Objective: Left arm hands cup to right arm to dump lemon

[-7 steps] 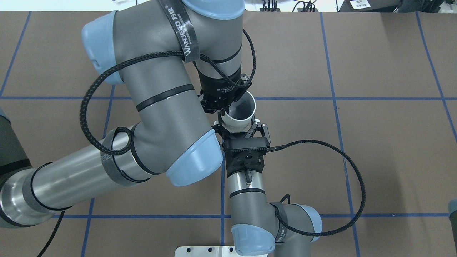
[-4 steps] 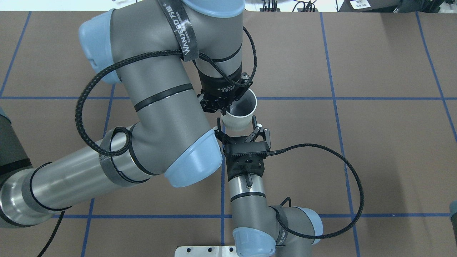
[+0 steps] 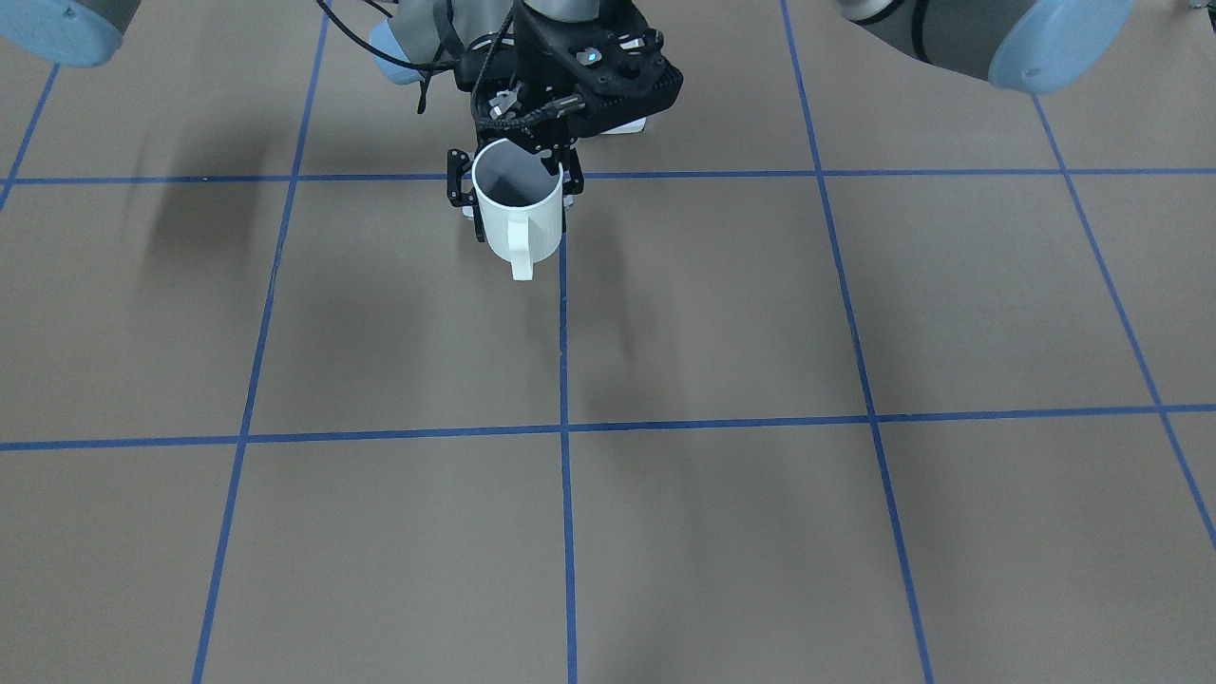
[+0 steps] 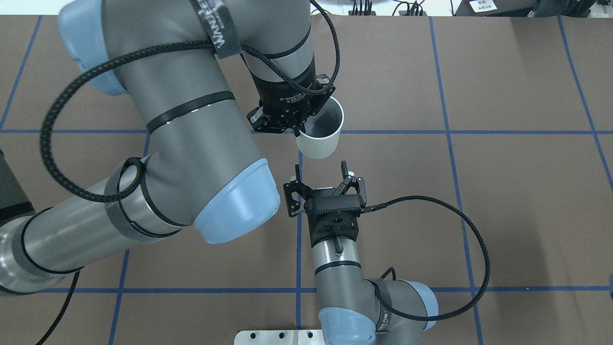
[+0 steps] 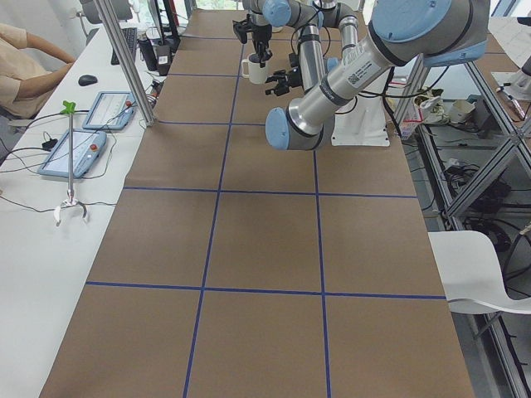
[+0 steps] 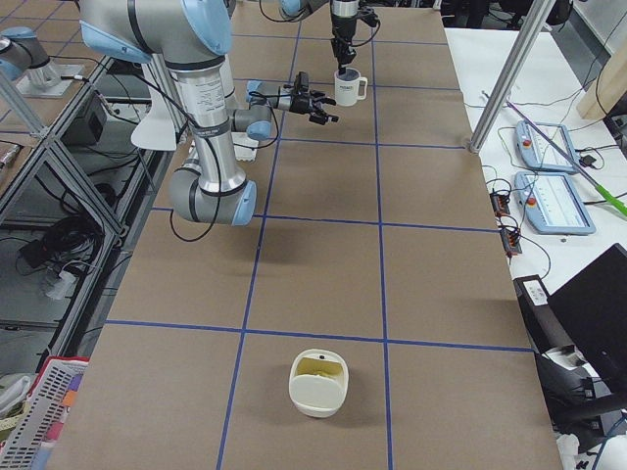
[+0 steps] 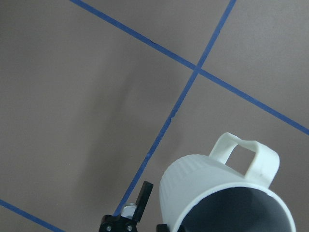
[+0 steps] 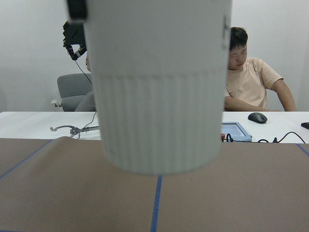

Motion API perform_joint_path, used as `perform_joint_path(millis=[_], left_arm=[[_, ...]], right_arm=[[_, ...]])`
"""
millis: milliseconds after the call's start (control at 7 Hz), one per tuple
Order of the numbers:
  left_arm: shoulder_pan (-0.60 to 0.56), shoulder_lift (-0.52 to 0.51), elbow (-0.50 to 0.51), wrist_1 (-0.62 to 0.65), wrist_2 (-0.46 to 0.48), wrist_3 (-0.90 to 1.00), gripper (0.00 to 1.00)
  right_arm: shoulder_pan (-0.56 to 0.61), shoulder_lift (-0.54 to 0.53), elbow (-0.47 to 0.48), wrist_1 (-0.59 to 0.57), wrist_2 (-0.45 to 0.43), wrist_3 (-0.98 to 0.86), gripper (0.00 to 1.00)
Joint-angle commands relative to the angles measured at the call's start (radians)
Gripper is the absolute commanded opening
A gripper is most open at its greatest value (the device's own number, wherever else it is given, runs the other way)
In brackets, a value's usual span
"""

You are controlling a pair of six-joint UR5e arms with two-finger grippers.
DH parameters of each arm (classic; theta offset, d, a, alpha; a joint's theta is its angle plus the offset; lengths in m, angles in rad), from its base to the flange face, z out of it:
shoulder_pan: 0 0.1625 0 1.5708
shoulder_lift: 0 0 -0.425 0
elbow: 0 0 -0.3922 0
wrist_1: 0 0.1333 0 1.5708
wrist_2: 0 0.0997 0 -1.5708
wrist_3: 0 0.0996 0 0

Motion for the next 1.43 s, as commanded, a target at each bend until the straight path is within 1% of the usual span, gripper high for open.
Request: perform_joint_path(millis=[0, 143, 286, 429, 571, 714, 857, 1000, 1143, 1286], left_arm=[[-0.042, 0.119, -0.134, 0.000, -0.001, 0.033, 0.00], [-0.048, 0.229, -0.240, 0.010, 0.000, 0.145, 0.00], [-0.078, 0.333, -0.293, 0.007, -0.001, 0.242, 0.00], [-0.100, 0.445, -0.346, -0.003, -0.001, 0.333, 0.00], [-0.147, 0.540, -0.356, -0.035, -0.004, 0.464, 0.00], [-0.169, 0.643, -0.356, -0.089, -0.012, 0.558, 0.00], [-0.219, 0.747, -0.350, -0.188, -0.045, 0.647, 0.00], [-0.290, 0.827, -0.342, -0.236, -0.107, 0.756, 0.00], [-0.337, 0.890, -0.310, -0.244, -0.115, 0.915, 0.00], [-0.383, 0.908, -0.263, -0.265, -0.116, 1.003, 0.00]], right_arm=[[0.059, -0.041, 0.061, 0.003, 0.160, -0.004, 1.00], [0.127, -0.071, 0.072, 0.003, 0.286, -0.044, 1.00], [0.170, -0.107, 0.090, 0.002, 0.371, -0.109, 1.00], [0.231, -0.179, 0.138, 0.003, 0.507, -0.177, 1.00], [0.365, -0.237, 0.193, 0.003, 0.795, -0.255, 1.00], [0.479, -0.293, 0.204, 0.005, 0.989, -0.321, 1.00], [0.571, -0.311, 0.203, -0.004, 1.128, -0.431, 1.00], [0.689, -0.322, 0.198, -0.033, 1.328, -0.463, 1.00], [0.803, -0.324, 0.199, -0.107, 1.511, -0.574, 1.00], [0.878, -0.348, 0.199, -0.157, 1.572, -0.703, 1.00]])
